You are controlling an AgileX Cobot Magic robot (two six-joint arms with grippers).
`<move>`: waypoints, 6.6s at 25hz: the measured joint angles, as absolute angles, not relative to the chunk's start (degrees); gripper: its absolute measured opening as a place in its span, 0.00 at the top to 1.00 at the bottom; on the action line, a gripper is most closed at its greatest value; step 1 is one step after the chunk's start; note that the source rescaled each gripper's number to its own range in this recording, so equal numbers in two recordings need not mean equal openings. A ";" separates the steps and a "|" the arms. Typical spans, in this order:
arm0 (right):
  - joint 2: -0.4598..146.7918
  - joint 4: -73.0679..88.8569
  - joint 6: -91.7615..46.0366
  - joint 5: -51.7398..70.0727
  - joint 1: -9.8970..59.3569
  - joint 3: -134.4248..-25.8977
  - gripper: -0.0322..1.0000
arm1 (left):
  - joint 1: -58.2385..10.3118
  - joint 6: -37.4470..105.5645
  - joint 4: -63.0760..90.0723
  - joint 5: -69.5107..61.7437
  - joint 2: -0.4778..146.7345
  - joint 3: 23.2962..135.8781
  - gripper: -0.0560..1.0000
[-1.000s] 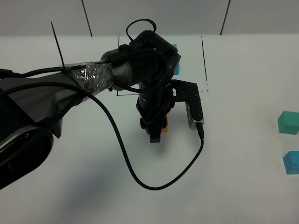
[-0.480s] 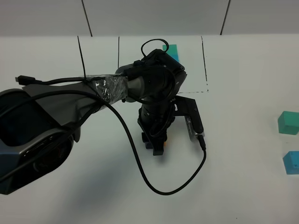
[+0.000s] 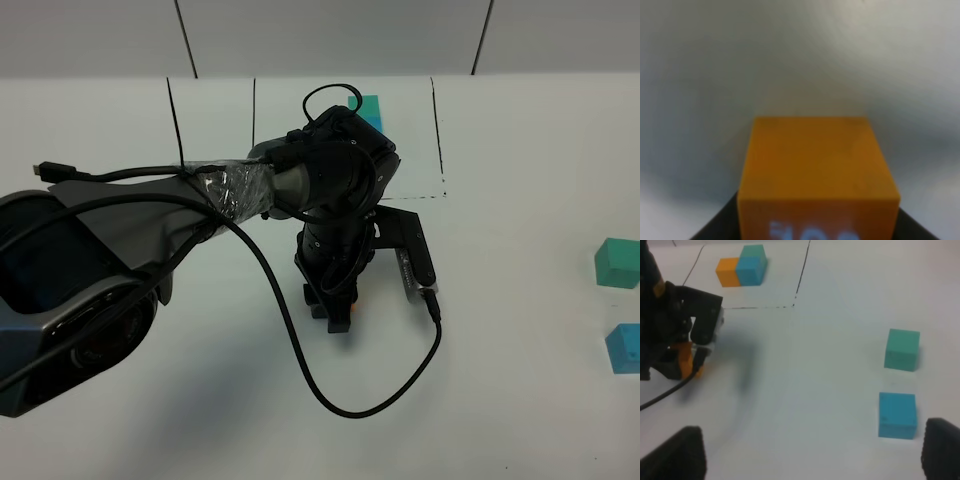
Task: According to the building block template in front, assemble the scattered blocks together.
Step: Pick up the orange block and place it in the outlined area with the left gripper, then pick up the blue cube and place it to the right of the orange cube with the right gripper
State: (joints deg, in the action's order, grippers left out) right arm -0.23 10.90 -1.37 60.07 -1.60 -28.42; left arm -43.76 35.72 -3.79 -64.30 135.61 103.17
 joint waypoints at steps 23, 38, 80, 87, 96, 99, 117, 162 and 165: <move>-0.23 10.90 -1.37 60.07 -1.60 -28.42 0.24 | -26.95 23.01 -0.60 -66.94 114.24 102.16 0.00; -0.23 10.90 -1.37 60.07 -1.60 -28.42 0.24 | -11.85 2.54 -4.41 -53.29 67.73 65.02 0.01; -0.23 10.85 -1.15 60.07 -1.60 -28.42 0.25 | -7.31 1.00 3.72 -60.53 -0.26 28.93 0.36; -0.23 10.85 -1.03 60.07 -1.60 -28.42 0.25 | -0.88 1.01 5.07 -60.53 -0.43 28.93 0.51; -0.23 10.85 -0.98 60.07 -1.60 -28.42 0.25 | -0.63 1.15 6.15 -60.53 -0.43 28.93 0.55; -0.23 10.85 -0.98 60.07 -1.60 -28.42 0.25 | -0.63 1.27 6.28 -60.53 -0.43 28.93 0.55; 1.53 10.85 2.79 61.31 -1.60 -28.69 0.24 | -0.63 1.27 6.28 -60.53 -0.43 28.93 0.56; 94.54 6.81 -6.78 35.12 -8.54 -37.77 0.66 | -0.63 1.22 6.28 -60.53 -0.43 28.93 0.56; 94.07 5.68 -7.97 35.39 -7.09 -38.27 0.93 | -0.63 1.22 6.28 -60.53 -0.43 28.93 0.56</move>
